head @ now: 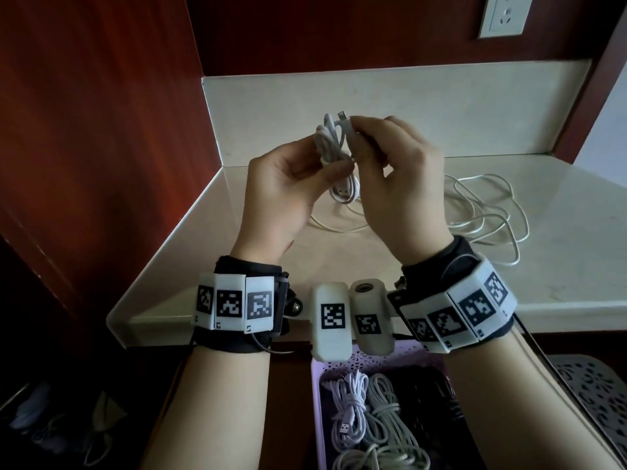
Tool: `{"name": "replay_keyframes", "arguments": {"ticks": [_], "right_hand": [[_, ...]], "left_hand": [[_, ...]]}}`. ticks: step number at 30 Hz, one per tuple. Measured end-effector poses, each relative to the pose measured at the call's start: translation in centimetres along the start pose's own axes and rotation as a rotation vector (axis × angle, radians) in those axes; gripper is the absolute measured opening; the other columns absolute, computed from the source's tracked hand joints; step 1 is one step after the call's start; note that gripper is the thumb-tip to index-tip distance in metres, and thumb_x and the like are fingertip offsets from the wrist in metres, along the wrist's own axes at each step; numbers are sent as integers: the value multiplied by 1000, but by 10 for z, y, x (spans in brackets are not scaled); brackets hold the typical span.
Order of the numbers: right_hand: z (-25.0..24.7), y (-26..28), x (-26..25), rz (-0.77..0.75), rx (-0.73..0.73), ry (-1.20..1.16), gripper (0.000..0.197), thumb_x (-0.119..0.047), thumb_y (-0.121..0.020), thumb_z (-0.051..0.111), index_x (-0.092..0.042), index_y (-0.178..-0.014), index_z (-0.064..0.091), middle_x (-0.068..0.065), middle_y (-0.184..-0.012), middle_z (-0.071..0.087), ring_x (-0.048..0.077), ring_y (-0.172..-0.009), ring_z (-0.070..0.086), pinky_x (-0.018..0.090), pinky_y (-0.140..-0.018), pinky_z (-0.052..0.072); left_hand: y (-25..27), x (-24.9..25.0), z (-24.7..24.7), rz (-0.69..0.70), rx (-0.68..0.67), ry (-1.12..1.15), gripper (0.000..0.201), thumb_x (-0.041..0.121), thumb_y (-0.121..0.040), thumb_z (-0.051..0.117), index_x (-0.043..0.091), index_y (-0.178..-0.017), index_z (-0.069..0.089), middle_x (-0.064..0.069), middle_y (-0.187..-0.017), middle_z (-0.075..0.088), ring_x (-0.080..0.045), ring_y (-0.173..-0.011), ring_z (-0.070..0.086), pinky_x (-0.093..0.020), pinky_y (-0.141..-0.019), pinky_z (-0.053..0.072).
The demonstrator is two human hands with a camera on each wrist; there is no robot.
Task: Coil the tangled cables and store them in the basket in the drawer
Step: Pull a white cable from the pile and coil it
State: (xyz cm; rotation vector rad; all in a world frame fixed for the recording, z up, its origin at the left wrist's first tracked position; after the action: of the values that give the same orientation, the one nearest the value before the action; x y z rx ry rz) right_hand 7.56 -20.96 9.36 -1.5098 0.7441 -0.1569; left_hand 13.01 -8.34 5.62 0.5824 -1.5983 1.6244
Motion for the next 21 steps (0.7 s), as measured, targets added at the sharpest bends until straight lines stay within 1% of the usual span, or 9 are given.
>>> {"name": "replay_keyframes", "arguments": {"ticks": [2,6,8,10,12,14,16,18,21], "right_hand": [[0,1,-1,-28,3,14,15,0,-92,55,4,-98,68,10,-77,61,6,-65,48,10,-61,35],[4,2,-3,-58,-14,17,14,1,-91,56,3,-96,69,12,-76,62,11,-65,51,13,-61,37],[6,2,-3,-74,-43,17,15,3,-89,56,3,-94,70,13,-75,62,15,-65,53,17,-61,39],[9,1,-3,-93,-93,4,16,6,-87,56,3,-93,71,15,-74,61,17,-66,53,20,-60,40],[10,0,-3,-101,-151,-11,17,7,-87,56,3,-94,71,15,-74,61,16,-67,52,19,-61,39],[11,-1,-4,-116,-204,-22,18,8,-86,56,2,-96,71,15,-75,62,16,-68,52,17,-63,39],[12,-1,-8,-142,-247,-19,18,9,-86,56,3,-95,71,15,-75,61,16,-67,52,17,-63,40],[13,-1,-10,-154,-266,-6,16,8,-87,57,3,-94,71,15,-74,60,18,-66,51,19,-61,40],[11,-2,-10,-142,-234,12,15,7,-86,57,3,-92,71,15,-72,60,20,-63,51,23,-58,39]], "left_hand": [[-1,1,-3,21,24,7,26,-5,-77,70,6,-100,69,-2,-89,73,-17,-87,68,-32,-84,52],[-1,4,-8,57,63,38,37,-8,-74,71,6,-108,66,-1,-93,73,-16,-91,68,-29,-84,51],[-1,6,-8,67,57,33,37,-9,-73,71,8,-106,66,0,-92,73,-16,-90,68,-28,-82,52],[-1,5,-9,69,50,20,37,-11,-72,72,7,-103,66,0,-89,73,-16,-87,69,-29,-81,52],[-1,1,-12,44,65,32,38,-14,-69,72,7,-100,63,0,-84,74,-18,-83,70,-32,-78,54],[-1,0,-14,25,74,32,43,-15,-68,72,12,-99,60,-1,-81,75,-19,-79,71,-32,-75,55],[0,1,-14,29,44,22,39,-16,-69,70,9,-96,59,1,-81,74,-17,-78,71,-28,-74,55],[1,3,-11,32,11,12,36,-17,-71,67,5,-100,61,2,-83,74,-16,-81,71,-26,-75,54],[3,5,-4,39,-46,-35,32,-13,-80,63,0,-109,61,-5,-91,71,-17,-89,68,-27,-82,52]]}}
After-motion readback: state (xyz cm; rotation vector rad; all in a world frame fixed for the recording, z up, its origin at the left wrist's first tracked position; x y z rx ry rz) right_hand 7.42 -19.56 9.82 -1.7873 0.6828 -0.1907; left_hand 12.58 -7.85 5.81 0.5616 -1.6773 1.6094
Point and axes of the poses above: each hand's wrist, its own y-axis away from the middle knuckle, its own z-axis out of the palm, x = y × z, the point moved 10 cm from there along -y, towards the middle knuckle
